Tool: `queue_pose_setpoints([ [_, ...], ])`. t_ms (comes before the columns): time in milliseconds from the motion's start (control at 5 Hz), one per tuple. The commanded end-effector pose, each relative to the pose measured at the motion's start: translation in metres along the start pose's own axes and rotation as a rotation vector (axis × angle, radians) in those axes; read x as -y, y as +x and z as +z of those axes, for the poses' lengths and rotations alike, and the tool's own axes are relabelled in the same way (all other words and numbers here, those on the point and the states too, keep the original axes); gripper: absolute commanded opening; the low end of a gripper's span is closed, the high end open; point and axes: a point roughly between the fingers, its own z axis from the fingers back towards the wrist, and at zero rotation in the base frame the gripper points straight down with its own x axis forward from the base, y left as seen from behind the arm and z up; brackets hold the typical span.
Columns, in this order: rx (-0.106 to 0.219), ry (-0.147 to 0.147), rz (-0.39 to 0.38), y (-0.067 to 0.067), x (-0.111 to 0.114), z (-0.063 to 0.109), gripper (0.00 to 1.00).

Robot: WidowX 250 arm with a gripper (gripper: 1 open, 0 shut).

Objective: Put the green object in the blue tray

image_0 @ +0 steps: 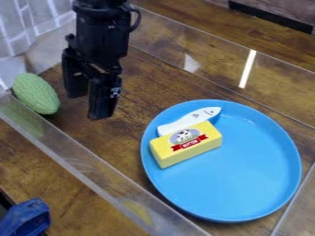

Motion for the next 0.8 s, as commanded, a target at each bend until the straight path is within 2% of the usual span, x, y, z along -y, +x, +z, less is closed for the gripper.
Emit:
queue_pose_setpoints([
  [0, 0.039, 0.021, 0.006, 0.005, -0.007, 0.002, 1.00],
  [200, 0.037, 0.026, 0.001, 0.006, -0.006, -0.007, 1.00],
  [600, 0.034, 0.034, 0.029, 0.004, -0.026, -0.020, 1.00],
])
